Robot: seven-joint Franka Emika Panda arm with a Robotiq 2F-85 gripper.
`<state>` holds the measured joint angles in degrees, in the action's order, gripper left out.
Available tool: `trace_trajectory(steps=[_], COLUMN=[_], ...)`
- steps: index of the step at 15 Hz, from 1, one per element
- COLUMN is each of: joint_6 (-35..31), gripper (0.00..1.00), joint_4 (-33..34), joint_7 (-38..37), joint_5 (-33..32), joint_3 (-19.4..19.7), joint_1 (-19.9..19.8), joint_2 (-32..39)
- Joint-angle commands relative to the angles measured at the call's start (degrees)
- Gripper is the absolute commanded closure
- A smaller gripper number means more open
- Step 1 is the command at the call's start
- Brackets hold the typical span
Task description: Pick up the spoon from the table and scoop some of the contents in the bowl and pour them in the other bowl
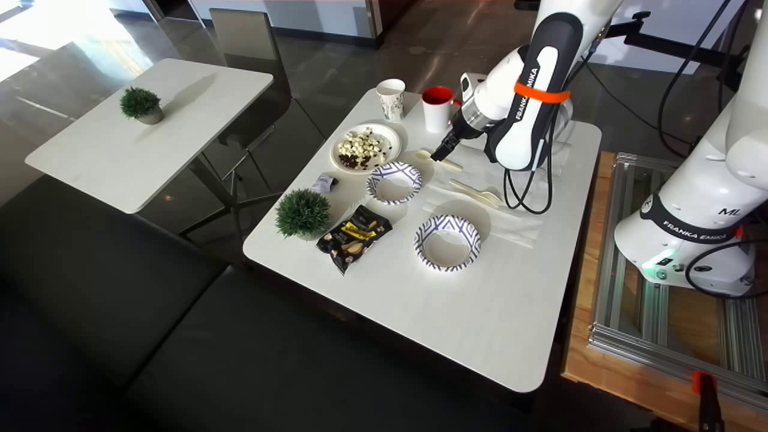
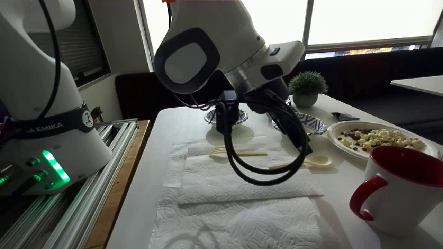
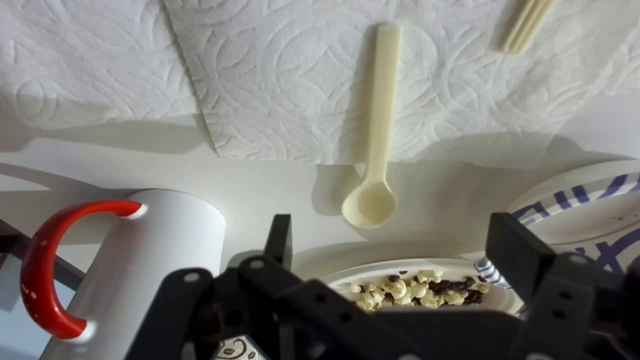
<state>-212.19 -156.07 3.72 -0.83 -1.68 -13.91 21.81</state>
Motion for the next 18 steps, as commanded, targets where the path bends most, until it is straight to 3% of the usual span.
trace_trajectory(steps=[1, 2, 4, 5, 6, 9, 11, 12, 18], joint_6=[-0.03, 0.11, 0.17, 0.19, 0.63, 1.09, 1.31, 1.19, 0.62], gripper=[0.00, 0.00, 0.14, 0.19, 0.17, 0.33, 0.38, 0.35, 0.50], joint_4=[2.66, 3.09, 3.80, 4.24, 4.59, 5.38, 5.61, 5.68, 6.51], joint_7=[-2.65, -3.11, -3.29, -3.25, -3.39, -3.42, -3.31, -3.19, -3.18], joint_5=[-2.27, -2.55, -2.53, -2.27, -2.20, -2.06, -1.83, -1.62, -2.23], joint_3=[1.89, 1.80, 1.96, 2.11, 2.10, 2.17, 2.32, 2.48, 2.50], joint_1=[1.33, 1.17, 1.39, 1.59, 1.61, 1.74, 1.97, 2.17, 2.19], joint_2=[2.95, 3.43, 4.40, 4.94, 5.37, 6.44, 6.86, 7.08, 8.51])
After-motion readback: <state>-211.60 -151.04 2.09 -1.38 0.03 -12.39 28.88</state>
